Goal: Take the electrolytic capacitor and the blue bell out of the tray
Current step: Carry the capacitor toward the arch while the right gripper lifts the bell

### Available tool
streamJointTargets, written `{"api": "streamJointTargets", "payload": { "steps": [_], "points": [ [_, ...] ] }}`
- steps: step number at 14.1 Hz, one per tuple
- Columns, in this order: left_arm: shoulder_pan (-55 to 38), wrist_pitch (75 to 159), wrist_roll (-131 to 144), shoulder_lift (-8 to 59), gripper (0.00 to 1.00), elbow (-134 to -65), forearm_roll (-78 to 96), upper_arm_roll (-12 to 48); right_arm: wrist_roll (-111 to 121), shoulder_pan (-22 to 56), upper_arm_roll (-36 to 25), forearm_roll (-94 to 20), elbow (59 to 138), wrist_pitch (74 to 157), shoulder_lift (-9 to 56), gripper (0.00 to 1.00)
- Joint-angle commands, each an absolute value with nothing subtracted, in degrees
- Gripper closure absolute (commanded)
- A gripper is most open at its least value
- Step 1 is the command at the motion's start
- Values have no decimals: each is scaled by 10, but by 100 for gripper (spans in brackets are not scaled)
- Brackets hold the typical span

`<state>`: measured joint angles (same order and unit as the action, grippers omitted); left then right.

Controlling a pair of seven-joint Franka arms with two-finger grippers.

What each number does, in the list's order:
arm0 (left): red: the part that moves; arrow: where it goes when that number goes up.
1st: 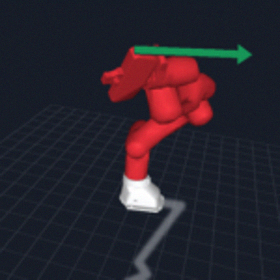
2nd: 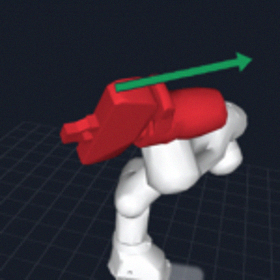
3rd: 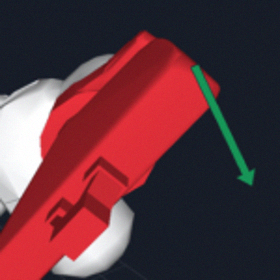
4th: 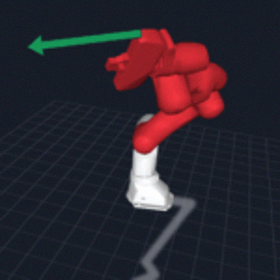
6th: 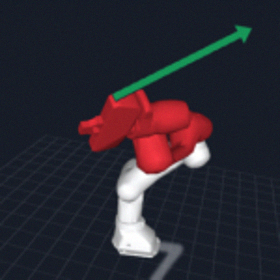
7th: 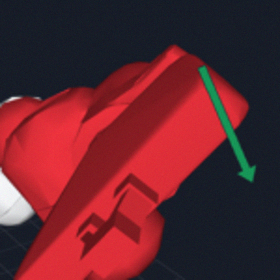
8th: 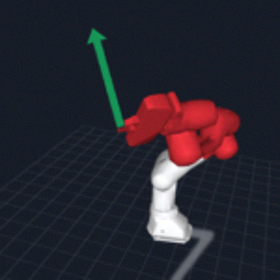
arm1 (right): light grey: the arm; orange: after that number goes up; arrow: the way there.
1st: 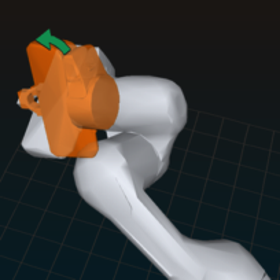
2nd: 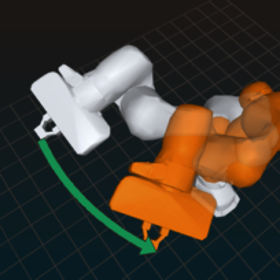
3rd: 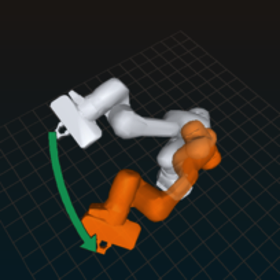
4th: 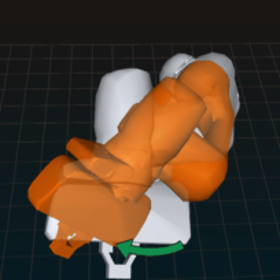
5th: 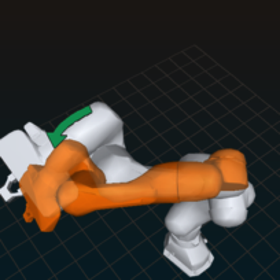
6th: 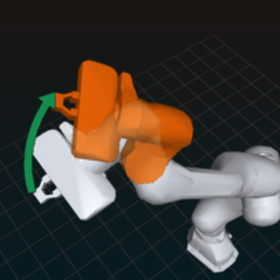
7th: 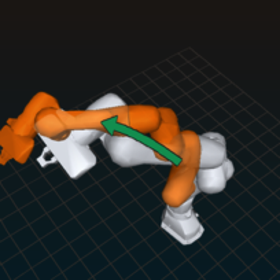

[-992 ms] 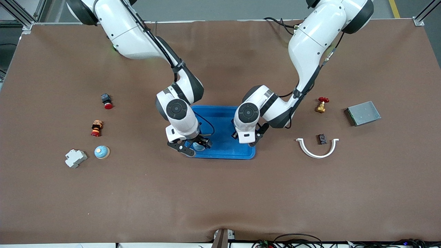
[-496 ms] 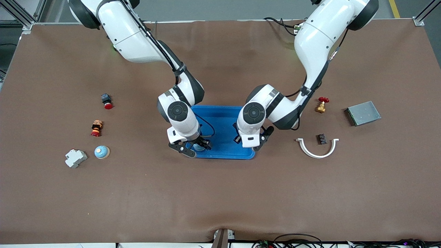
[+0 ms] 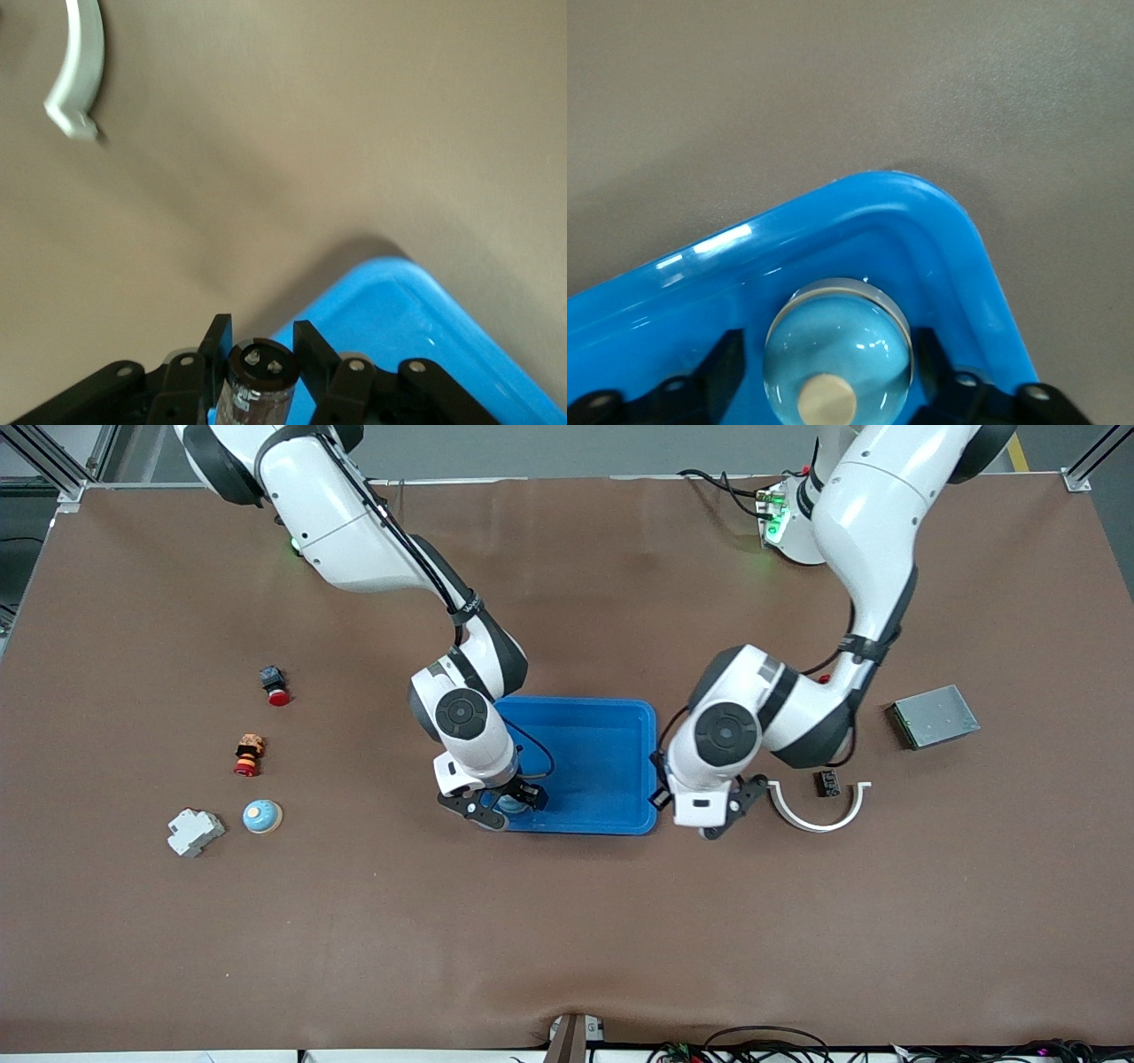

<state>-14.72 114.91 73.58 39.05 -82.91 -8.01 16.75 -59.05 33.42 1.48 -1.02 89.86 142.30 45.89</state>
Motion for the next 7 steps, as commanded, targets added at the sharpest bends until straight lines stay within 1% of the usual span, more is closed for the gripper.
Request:
{"api": "streamJointTargets", "payload": {
  "steps": [1,5,7],
  "points": [
    [-107,1139,669,380,100,-834,-94,170,-608,338,12,-7,882,1424,468,100],
    [-45,1140,570,388,100,-834,-121,169,-613,339,14,-11,883,1415,461,100],
    [-30,1144,536,396,100,-833,-132,161,-620,339,18,-12,881,1386,452,100]
  ]
}}
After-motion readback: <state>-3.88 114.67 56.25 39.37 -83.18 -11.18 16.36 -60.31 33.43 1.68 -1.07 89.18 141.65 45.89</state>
